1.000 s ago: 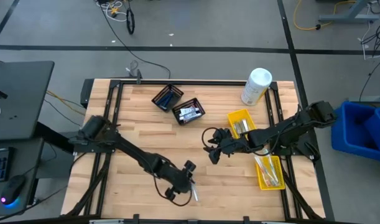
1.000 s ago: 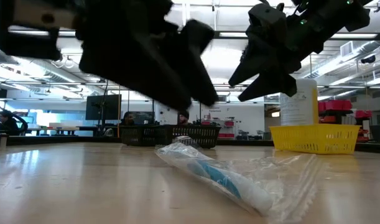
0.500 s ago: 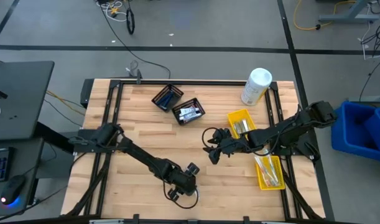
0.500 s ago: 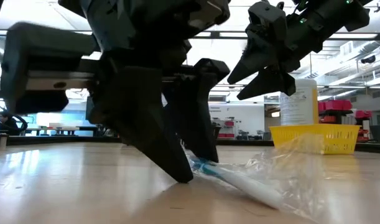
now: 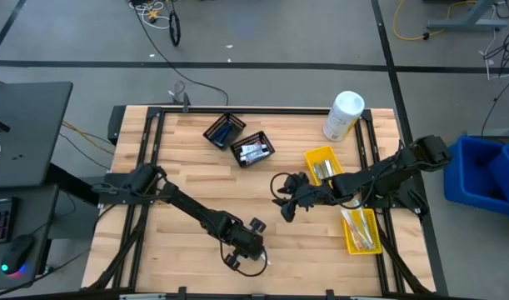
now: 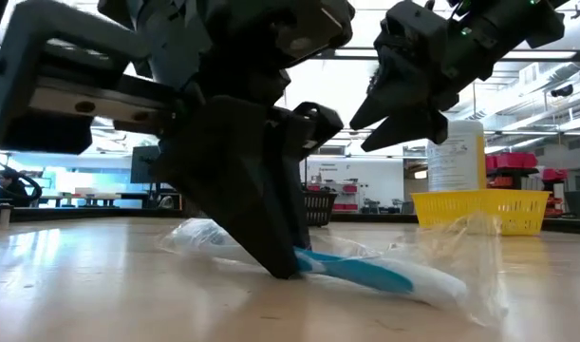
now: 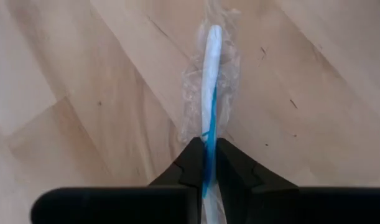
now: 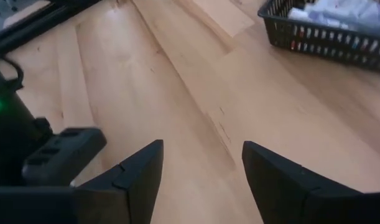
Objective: Pick & Place Travel size toiletries
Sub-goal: Put the blue toothbrush into the bottom yellow bin
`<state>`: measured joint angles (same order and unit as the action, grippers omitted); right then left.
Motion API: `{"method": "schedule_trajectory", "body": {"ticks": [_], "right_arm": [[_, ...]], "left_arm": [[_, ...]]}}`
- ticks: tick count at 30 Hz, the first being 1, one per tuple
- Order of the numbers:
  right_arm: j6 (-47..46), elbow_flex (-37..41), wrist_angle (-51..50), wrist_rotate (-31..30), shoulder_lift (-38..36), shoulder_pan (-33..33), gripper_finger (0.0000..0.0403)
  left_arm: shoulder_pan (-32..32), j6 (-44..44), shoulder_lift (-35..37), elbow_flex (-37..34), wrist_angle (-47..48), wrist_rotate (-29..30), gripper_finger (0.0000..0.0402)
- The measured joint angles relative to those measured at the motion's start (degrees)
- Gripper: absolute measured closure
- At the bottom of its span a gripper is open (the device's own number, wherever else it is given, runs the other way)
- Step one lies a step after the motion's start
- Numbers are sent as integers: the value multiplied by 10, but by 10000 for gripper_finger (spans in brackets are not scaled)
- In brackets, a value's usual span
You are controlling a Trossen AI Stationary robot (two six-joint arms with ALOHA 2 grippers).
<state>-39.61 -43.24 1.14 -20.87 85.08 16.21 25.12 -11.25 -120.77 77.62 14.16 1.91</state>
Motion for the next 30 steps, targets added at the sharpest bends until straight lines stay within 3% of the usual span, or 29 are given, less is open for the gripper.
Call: {"method": "schedule_trajectory", "body": {"ticks": [5,11,17,23,30], "right_arm": [[88,0,1,21,-5,3,166],[190,0,23,50,-13,14,150],[345,0,95,50,-12,27,147],[331,0,174,50,-7,26,164],[373,0,83,21,10,26,176]], "left_arm": [[-2,96,26,-4,42,3,361],[-7,157,105,-1,119,124,368],[-46,229,124,-1,129,138,354],[-77,211,118,-3,134,184,364],[-103,186,119,-1,82,165,360]]}}
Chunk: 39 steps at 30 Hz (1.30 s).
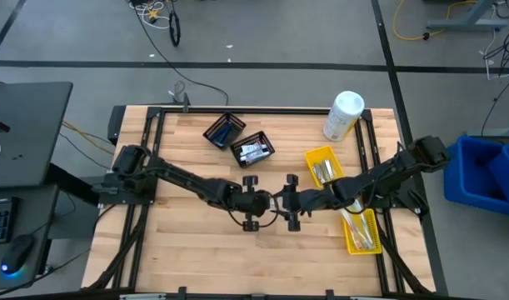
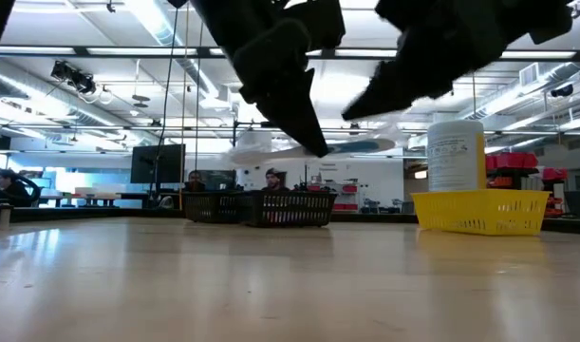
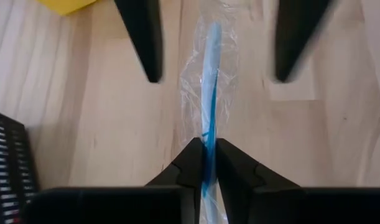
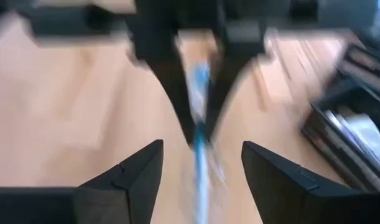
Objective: Pick & Place Travel size toiletries
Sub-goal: Put the blue toothbrush into the bottom yellow bin
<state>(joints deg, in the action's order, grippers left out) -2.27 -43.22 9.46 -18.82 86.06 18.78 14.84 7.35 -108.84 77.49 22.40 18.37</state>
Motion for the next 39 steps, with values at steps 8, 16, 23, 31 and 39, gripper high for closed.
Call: {"method": "schedule_trajectory", "body": {"ticks": [8,16,23,31,39], "right_arm": [[-18,0,-52,-21,14,-11,161],[-23,0,-52,-21,25,-21,195],[-37,0,-55,-21,25,-27,272],[-71,0,-54,-20,25,-26,328],[-118,0,-54,-19,25,-25,356]], "left_arm": [[-22,-1,0,0,-16,0,367],[-27,-8,1,0,-42,-15,356],[-27,-8,1,0,-45,-15,365],[-28,-5,1,0,-44,-10,347],[-31,1,1,0,-44,-10,333]]}}
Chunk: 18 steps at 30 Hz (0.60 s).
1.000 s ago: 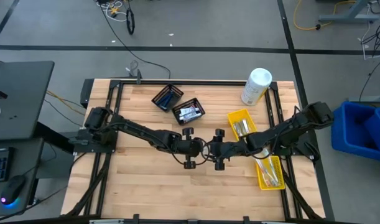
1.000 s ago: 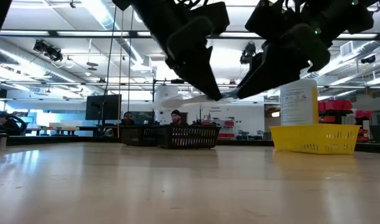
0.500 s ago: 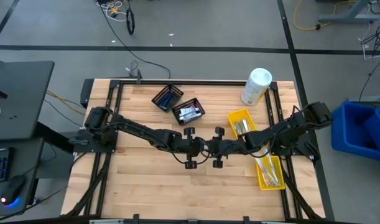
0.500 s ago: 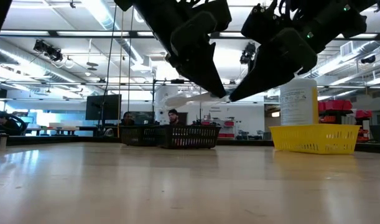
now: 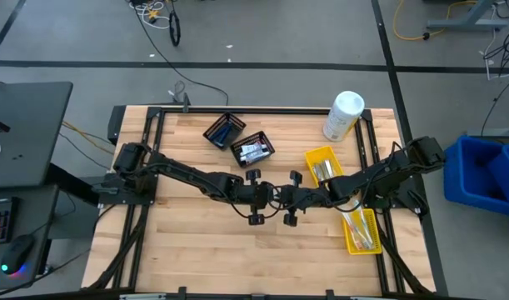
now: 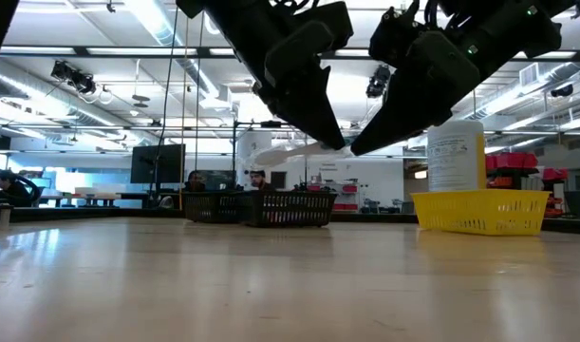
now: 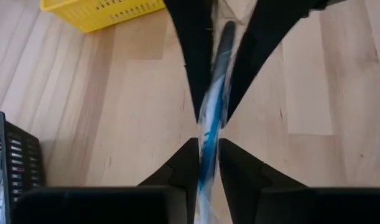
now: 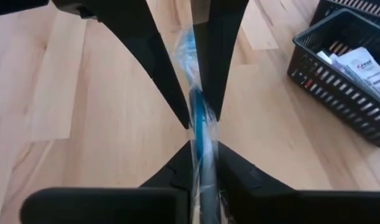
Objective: Pick & Place Travel size toiletries
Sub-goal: Put the blue toothbrush into the bottom yellow bin
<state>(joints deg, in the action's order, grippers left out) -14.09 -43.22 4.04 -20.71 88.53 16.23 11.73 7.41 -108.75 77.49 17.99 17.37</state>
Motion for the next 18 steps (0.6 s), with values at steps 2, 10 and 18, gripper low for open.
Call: {"method": "schedule_trajectory", "body": {"ticks": [2,10,18], "right_arm": [[-8,0,-2,0,0,0,358],[-43,0,-20,-3,0,9,359],[-122,-8,-134,-1,-18,44,360]], "left_arm": [[0,11,0,0,0,0,328],[0,27,0,0,1,4,297],[1,23,0,0,4,21,270]]}}
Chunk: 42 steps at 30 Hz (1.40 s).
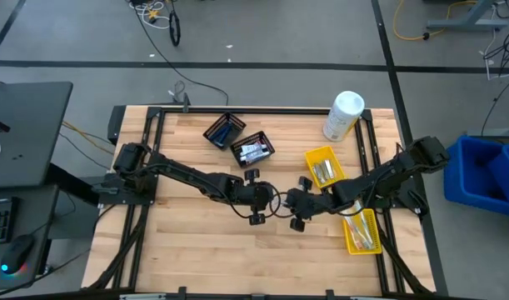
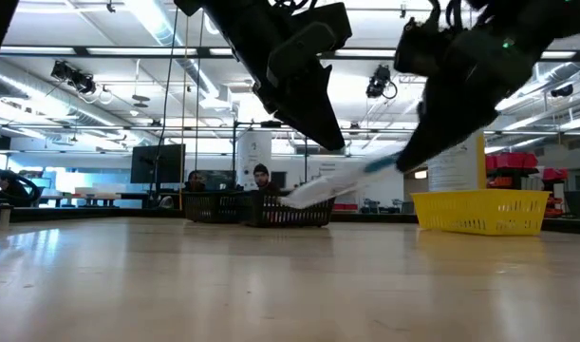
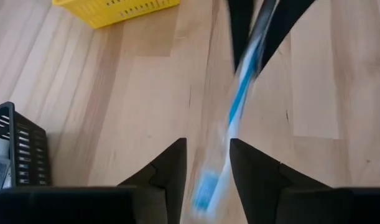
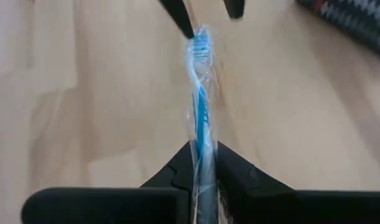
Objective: Pick & Place Travel size toiletries
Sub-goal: Put the blue toothbrush into the bottom yellow bin
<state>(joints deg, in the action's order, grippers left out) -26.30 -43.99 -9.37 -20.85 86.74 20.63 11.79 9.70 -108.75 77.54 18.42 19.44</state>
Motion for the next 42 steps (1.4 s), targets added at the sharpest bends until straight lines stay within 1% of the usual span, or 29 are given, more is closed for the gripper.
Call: {"method": "schedule_trajectory", "body": {"ticks": [1,3,6,8,11,14,17,20,22,24,29,32,38,42], "right_arm": [[-23,-8,-29,4,-7,4,360],[-62,-30,-106,35,-23,13,359],[-102,-72,-259,125,-46,28,360],[-112,-108,-347,180,-65,39,359],[-113,-174,-452,255,-88,51,360],[-134,-245,-547,310,-110,56,360],[-209,-287,-623,381,-132,60,360],[-306,-289,-689,449,-143,70,360],[-364,-289,-757,470,-141,82,360],[-414,-288,-811,478,-137,93,360],[-480,-263,-758,512,-141,109,360],[-488,-232,-762,515,-139,121,360],[-515,-173,-752,574,-139,132,361],[-514,-152,-729,576,-139,131,359]], "left_arm": [[0,0,0,0,0,2,269],[1,0,0,0,0,8,267],[5,-12,0,0,0,9,267],[5,-25,0,0,-1,9,269],[6,-24,0,0,1,9,271],[5,-21,0,0,0,9,271],[5,-16,0,0,1,9,271],[5,-13,0,0,1,9,271],[6,-13,0,0,1,9,271],[6,-14,0,0,1,9,272],[6,-14,0,0,1,8,273],[6,-14,0,0,1,7,274],[6,-21,0,0,1,7,274],[6,-21,0,0,1,7,274]]}}
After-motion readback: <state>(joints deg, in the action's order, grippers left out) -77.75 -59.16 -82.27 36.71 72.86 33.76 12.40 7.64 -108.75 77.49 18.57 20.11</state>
